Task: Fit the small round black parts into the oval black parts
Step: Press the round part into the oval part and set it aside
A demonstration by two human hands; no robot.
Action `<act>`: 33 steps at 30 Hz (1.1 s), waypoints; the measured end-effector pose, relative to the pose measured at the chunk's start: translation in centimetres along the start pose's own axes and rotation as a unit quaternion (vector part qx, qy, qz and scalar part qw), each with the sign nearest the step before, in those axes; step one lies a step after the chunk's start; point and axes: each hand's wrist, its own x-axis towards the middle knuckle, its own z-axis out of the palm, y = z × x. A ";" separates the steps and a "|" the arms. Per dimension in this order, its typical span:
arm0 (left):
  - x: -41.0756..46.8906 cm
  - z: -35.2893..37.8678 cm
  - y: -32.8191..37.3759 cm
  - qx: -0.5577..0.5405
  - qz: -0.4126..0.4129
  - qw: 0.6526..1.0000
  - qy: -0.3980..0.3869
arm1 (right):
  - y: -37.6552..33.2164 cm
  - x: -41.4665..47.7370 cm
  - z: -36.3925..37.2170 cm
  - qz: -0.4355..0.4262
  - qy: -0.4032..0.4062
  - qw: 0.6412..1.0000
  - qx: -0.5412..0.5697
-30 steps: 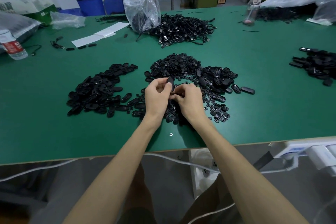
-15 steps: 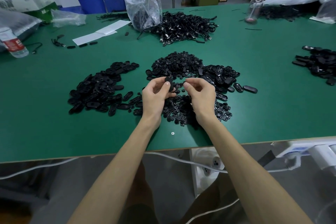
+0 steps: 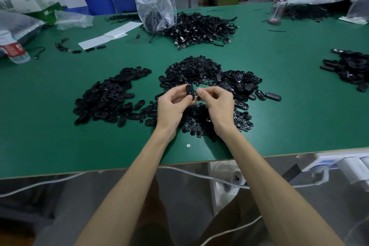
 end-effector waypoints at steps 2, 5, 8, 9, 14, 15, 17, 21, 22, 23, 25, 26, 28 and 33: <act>0.0 0.0 -0.1 0.004 0.000 1.000 -0.002 | -0.1 0.0 0.0 0.004 0.000 1.000 0.005; 0.0 0.0 -0.2 0.014 0.003 1.000 0.005 | 0.0 0.0 0.0 0.007 0.004 1.000 0.018; 0.0 0.0 -0.1 0.025 0.005 1.000 0.004 | -0.1 0.0 0.0 0.010 -0.003 0.998 0.059; 0.0 0.0 -0.1 0.029 0.006 1.000 0.003 | -0.1 0.0 0.0 0.012 -0.004 0.997 0.072; 0.1 0.0 -0.1 0.035 0.004 0.999 0.010 | -0.1 -0.1 0.0 0.014 -0.026 0.997 0.071; 0.1 0.0 -0.1 0.036 0.004 0.999 0.012 | -0.1 -0.2 -0.1 0.011 -0.032 0.997 0.067; 0.1 0.1 -0.1 0.040 0.006 0.999 0.015 | -0.2 -0.3 -0.1 0.005 -0.046 0.996 0.070; 0.2 0.0 -0.2 0.039 0.005 0.999 0.023 | -0.2 -0.4 -0.1 -0.016 -0.064 0.996 0.055; 0.1 0.0 -0.2 0.035 0.002 0.999 0.027 | -0.2 -0.4 -0.1 -0.018 -0.065 0.996 0.051; 0.1 0.0 -0.2 0.031 -0.002 0.999 0.031 | -0.1 -0.4 -0.1 -0.018 -0.063 0.997 0.050; 0.0 -0.1 -0.1 0.024 -0.005 0.999 0.037 | -0.1 -0.3 -0.1 -0.017 -0.055 0.997 0.050; 0.0 -0.1 -0.1 0.020 -0.006 0.999 0.039 | -0.1 -0.3 -0.1 -0.015 -0.053 0.997 0.051; -0.1 -0.1 -0.1 0.011 -0.008 0.999 0.047 | -0.1 -0.3 -0.1 -0.012 -0.056 0.997 0.052; 0.1 -0.2 0.0 0.025 -0.001 0.996 0.080 | -0.2 -0.4 0.0 -0.006 -0.071 0.995 0.068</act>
